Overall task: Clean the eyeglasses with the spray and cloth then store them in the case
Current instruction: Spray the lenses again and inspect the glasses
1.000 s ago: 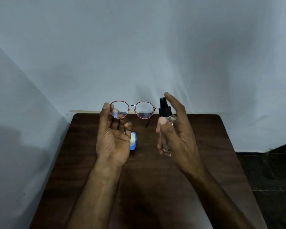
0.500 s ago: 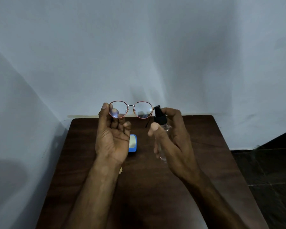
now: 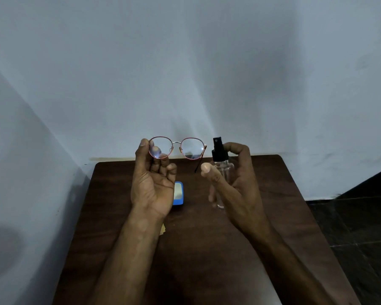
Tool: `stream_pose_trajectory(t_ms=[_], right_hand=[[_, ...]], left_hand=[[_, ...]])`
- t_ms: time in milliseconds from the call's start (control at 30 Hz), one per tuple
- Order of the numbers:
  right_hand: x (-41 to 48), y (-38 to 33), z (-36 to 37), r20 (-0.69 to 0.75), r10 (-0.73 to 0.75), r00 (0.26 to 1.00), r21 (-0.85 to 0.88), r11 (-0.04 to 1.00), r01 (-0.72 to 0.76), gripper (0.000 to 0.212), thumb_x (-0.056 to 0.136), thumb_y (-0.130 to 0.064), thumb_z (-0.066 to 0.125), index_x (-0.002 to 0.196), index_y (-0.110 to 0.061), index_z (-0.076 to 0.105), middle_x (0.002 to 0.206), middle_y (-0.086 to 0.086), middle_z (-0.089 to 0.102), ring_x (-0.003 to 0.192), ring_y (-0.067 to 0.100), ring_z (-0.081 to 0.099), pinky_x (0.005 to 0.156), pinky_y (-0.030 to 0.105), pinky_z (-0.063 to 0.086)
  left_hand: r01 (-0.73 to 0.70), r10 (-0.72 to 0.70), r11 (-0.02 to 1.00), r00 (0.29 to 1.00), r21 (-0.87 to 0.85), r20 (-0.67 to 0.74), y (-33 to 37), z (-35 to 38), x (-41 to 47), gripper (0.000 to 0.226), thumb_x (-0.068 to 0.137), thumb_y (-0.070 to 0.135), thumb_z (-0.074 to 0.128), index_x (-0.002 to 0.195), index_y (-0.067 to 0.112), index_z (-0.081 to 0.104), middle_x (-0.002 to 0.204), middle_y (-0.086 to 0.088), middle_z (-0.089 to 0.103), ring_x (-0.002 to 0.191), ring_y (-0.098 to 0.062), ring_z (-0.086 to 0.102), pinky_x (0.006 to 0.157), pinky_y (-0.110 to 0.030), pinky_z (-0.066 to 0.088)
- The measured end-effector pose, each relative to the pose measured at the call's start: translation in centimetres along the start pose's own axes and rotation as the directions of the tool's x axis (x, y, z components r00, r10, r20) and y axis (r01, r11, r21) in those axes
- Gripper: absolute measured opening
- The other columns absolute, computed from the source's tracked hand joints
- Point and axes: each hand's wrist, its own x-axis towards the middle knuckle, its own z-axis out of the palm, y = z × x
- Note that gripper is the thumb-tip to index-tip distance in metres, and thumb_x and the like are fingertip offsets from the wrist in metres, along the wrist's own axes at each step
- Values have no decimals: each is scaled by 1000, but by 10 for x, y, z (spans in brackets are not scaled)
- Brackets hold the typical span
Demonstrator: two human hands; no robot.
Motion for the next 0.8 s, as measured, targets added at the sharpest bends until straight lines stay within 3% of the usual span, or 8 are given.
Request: stream_pose_trajectory(t_ms=[100,200,233,300,400,500,600,800], right_hand=[[1,2,1,-46,-26,999,-131,991,20,49,104,-36,60,147,-36,38,76,10,62,50,25,58,48,33,52],[1,1,-1,11,-93,996,-214,972,93,55,108,-27,51,157,-41,30,79,-4,62,55,15,63,53,26,54],[0,1,-3,41,-105,994,-233,966,112,57,108,-26,53,158,-42,29,82,-1,65,59,15,67,55,27,56],[1,0,-5,73,-126,989,-298,944,143,62,106,-28,57,159,-42,28,96,5,70,78,10,71,67,30,59],[3,0,-7,58,-212,976,-530,822,210,66,103,-28,62,159,-39,30,130,-8,62,108,3,62,87,28,55],[5,1,-6,73,-219,973,-707,676,206,65,103,-32,58,159,-42,27,129,-9,55,94,15,64,72,41,59],[8,4,-4,84,-213,973,-815,548,190,63,102,-32,55,156,-44,26,119,-8,53,75,17,60,57,39,56],[9,16,-3,57,-189,980,-835,530,151,62,98,-25,60,151,-42,32,116,-7,56,77,22,62,56,40,56]], left_hand=[[5,-5,1000,1000,-3,4,1,-2,2,11,97,36,71,101,26,72,83,11,64,74,-6,58,63,-21,47],[7,-7,1000,1000,-5,5,2,-3,4,11,98,36,71,101,26,71,83,11,64,74,-5,58,63,-20,47],[7,-7,1000,1000,-7,1,1,-3,5,11,98,36,71,101,26,71,83,11,64,74,-5,58,62,-20,47],[5,-5,1000,1000,-15,-7,1,-3,5,10,97,35,72,100,26,72,82,10,65,73,-5,59,62,-20,47],[0,0,1000,1000,-23,-7,-1,-2,6,10,98,34,71,98,25,73,81,10,64,71,-5,58,60,-20,47],[-4,4,1000,1000,-29,-14,-3,-1,5,9,98,34,71,97,25,73,81,10,65,69,-5,58,58,-20,46],[-11,11,1000,1000,-25,-23,-6,0,4,8,97,33,72,98,25,73,80,9,65,68,-5,58,57,-20,46],[-7,7,1000,1000,-16,-4,-11,1,3,9,96,34,73,94,25,73,80,9,65,69,-4,58,57,-20,46]])
